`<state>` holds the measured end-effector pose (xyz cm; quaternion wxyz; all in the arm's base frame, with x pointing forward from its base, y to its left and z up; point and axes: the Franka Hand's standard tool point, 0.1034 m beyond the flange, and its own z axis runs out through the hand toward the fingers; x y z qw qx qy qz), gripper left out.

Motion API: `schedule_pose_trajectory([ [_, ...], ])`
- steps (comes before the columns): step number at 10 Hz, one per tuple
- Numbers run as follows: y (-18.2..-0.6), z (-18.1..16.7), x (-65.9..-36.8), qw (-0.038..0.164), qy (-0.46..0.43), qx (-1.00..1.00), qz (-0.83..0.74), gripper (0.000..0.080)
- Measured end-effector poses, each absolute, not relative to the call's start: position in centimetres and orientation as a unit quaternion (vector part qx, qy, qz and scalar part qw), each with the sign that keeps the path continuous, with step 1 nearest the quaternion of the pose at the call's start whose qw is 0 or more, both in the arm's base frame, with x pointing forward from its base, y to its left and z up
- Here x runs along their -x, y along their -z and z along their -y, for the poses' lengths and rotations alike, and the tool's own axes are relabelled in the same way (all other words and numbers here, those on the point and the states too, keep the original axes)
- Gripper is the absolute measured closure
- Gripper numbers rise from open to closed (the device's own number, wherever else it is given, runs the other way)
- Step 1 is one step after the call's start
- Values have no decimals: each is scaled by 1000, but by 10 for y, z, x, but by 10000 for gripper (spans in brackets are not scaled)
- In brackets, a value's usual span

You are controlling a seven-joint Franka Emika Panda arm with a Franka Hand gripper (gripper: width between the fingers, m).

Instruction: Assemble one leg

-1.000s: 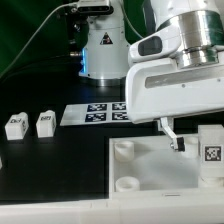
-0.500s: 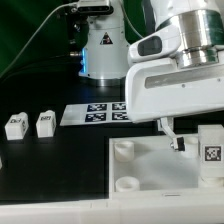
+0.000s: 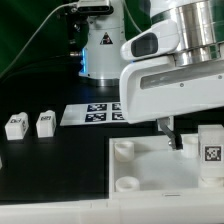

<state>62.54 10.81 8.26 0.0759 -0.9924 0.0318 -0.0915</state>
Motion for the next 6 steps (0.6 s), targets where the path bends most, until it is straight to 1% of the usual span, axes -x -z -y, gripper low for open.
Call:
schedule_pose_trajectory([
  [1,-80,-110,-618,85,26,995,-39,150],
  [2,-83,-112,-620,90,-24,995,-41,150],
  [3,-83,-113,-630,89,-12,995,-41,150],
  [5,-77,-120,-627,86,-12,995,-52,150],
  [6,-78,-124,-628,82,-7,995,-50,150],
])
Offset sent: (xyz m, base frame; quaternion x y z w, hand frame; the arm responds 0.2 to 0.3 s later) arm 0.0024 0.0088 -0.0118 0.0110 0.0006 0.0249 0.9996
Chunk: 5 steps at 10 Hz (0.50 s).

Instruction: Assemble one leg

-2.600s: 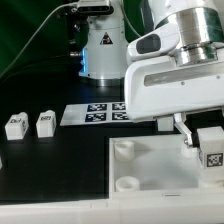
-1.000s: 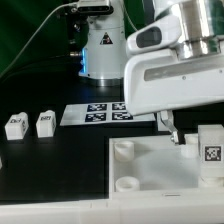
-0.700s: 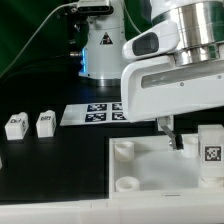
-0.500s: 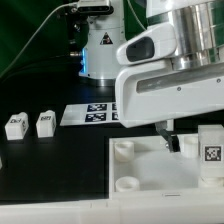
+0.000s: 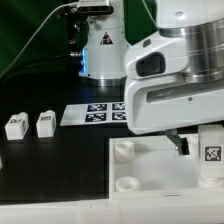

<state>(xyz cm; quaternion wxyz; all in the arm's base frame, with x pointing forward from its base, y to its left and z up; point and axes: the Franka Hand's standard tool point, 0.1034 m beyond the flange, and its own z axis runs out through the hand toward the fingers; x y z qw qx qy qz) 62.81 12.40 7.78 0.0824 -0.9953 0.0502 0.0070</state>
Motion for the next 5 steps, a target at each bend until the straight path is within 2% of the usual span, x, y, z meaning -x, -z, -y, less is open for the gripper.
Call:
schedule_pose_trajectory([
  [1,-77,-123,-628,82,-7,995,-50,150],
  [3,-77,-122,-628,82,-7,995,-51,401],
  [4,-77,-118,-630,78,-5,996,-51,401],
  [5,-77,-116,-630,78,-4,996,-52,499],
])
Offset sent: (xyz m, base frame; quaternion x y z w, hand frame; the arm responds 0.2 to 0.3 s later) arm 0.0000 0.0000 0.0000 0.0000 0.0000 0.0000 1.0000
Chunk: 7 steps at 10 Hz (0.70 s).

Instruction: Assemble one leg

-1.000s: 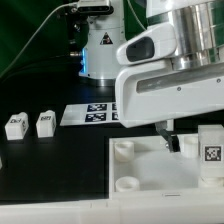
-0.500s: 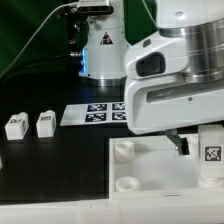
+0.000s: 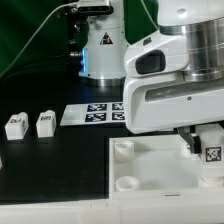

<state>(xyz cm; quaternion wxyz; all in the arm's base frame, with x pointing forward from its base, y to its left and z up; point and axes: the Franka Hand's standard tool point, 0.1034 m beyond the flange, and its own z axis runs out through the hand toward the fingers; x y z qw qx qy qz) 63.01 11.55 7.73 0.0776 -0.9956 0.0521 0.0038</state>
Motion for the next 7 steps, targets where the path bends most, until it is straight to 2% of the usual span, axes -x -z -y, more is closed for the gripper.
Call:
schedule_pose_trajectory([
  [5,-77,-113,-631,82,-7,991,-103,502],
  [6,-78,-110,-632,91,-17,969,-227,502],
  [7,-78,-109,-632,92,-25,945,-312,502],
])
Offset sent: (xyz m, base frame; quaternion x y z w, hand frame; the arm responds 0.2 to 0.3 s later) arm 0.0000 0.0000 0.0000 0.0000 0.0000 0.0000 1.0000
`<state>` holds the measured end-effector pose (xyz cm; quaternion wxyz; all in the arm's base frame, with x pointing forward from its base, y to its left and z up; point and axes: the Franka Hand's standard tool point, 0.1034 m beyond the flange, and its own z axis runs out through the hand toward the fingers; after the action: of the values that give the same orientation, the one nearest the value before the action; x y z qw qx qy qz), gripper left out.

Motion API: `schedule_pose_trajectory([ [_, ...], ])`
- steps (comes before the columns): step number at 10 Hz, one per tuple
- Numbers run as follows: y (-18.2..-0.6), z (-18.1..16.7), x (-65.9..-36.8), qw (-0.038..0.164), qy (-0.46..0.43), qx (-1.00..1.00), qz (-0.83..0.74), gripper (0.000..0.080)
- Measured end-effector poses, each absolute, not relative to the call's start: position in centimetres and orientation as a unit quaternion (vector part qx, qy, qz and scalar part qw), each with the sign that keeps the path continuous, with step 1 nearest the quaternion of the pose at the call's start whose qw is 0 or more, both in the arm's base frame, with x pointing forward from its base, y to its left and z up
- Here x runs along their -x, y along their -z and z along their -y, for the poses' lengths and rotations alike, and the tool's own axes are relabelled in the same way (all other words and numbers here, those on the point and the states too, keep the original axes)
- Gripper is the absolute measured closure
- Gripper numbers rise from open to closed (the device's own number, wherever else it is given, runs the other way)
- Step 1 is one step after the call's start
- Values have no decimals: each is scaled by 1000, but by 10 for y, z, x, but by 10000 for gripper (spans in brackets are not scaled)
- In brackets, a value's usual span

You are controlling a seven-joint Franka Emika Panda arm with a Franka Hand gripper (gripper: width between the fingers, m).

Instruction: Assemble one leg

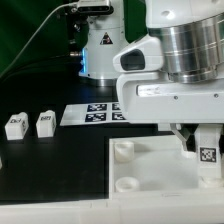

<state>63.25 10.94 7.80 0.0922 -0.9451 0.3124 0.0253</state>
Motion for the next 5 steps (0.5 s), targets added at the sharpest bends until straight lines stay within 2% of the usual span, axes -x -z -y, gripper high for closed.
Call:
schedule_pose_trajectory([
  [2,-76,-109,-632,102,-46,870,-480,502],
  [5,-75,-115,-630,89,-64,787,-607,503],
])
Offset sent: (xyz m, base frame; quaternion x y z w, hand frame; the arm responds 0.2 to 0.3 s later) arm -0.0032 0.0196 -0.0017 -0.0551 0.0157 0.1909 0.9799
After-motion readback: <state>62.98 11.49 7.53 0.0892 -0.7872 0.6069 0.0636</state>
